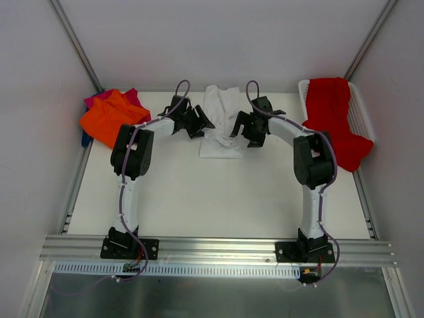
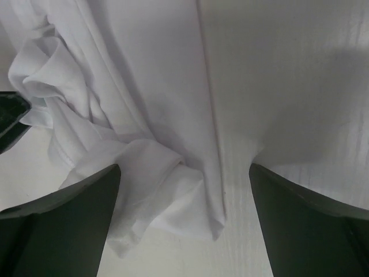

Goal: Fold and stack the t-shirts
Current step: Fold the folded rectangular tshirt in 1/3 of the way

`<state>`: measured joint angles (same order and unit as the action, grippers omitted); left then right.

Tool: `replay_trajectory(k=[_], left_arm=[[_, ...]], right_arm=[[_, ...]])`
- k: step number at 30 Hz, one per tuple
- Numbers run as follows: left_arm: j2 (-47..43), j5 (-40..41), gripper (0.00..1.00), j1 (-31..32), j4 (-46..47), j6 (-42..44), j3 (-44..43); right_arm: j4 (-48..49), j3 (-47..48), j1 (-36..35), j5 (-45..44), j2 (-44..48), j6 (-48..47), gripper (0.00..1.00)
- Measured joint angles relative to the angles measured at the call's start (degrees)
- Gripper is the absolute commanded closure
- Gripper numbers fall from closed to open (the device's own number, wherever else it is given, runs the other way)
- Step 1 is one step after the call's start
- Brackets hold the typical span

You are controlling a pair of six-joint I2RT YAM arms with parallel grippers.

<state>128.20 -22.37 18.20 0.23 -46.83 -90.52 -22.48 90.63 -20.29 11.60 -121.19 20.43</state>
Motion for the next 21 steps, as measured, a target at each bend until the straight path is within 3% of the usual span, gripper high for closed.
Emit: replay_trajectory(k=[1,2,13,21], left_arm=[[0.6,-1.6,0.04,-0.3,0.5,-0.5,-0.7],[0.8,-3.0,0.01,-0.4,0.9,-1.1,-1.6],[1.1,-2.8,0.01,-1.7,0.9,0.9,-3.6],[-3.1,-1.2,0.01,-1.8,0.2,1.5,0.1]], right_arm=[[0.0,0.2,0.2,0.0,-0.1,0.0,0.0],[-0.1,0.4,0.3,0.0,-0.2,-0.1,0.0],[0.2,-2.8,0.4,-4.3,2.7,-0.4,0.01],[0.0,-9.6,-1.7,-9.3,19.0,-1.0,0.01]])
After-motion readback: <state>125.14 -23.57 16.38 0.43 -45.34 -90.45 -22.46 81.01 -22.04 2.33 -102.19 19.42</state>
